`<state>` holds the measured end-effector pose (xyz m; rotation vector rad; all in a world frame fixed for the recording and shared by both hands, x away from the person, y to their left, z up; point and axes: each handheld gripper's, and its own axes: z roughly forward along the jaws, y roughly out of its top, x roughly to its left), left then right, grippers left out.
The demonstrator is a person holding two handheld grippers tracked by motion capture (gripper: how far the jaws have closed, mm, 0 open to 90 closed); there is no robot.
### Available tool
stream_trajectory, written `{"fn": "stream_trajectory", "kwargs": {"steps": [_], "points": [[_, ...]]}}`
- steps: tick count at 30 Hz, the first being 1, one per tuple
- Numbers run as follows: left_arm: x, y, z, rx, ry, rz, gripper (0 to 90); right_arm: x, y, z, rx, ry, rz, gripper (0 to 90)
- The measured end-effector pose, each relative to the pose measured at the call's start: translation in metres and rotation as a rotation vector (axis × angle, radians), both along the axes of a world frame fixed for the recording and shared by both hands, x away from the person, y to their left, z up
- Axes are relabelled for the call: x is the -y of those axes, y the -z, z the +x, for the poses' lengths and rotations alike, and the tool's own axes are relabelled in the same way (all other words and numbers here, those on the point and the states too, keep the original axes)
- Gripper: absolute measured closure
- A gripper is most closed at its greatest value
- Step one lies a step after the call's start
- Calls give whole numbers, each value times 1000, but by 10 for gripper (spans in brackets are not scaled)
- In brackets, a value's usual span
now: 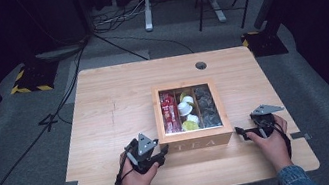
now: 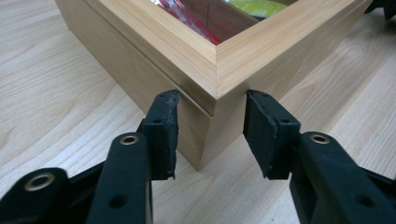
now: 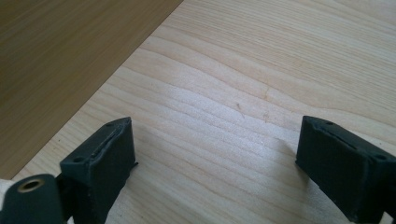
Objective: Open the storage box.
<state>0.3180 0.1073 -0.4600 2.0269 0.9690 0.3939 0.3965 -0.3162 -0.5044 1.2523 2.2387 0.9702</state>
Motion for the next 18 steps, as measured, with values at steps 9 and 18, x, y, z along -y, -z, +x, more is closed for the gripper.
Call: {"fn": "stream_trajectory", "kwargs": {"steps": [9, 18], "points": [[-2, -6, -4, 12, 5, 31, 673, 0, 0, 0, 0, 1, 0, 116], [-3, -9, -2, 11, 20, 19, 689, -1, -11, -11, -27, -107, 3, 321]]}}
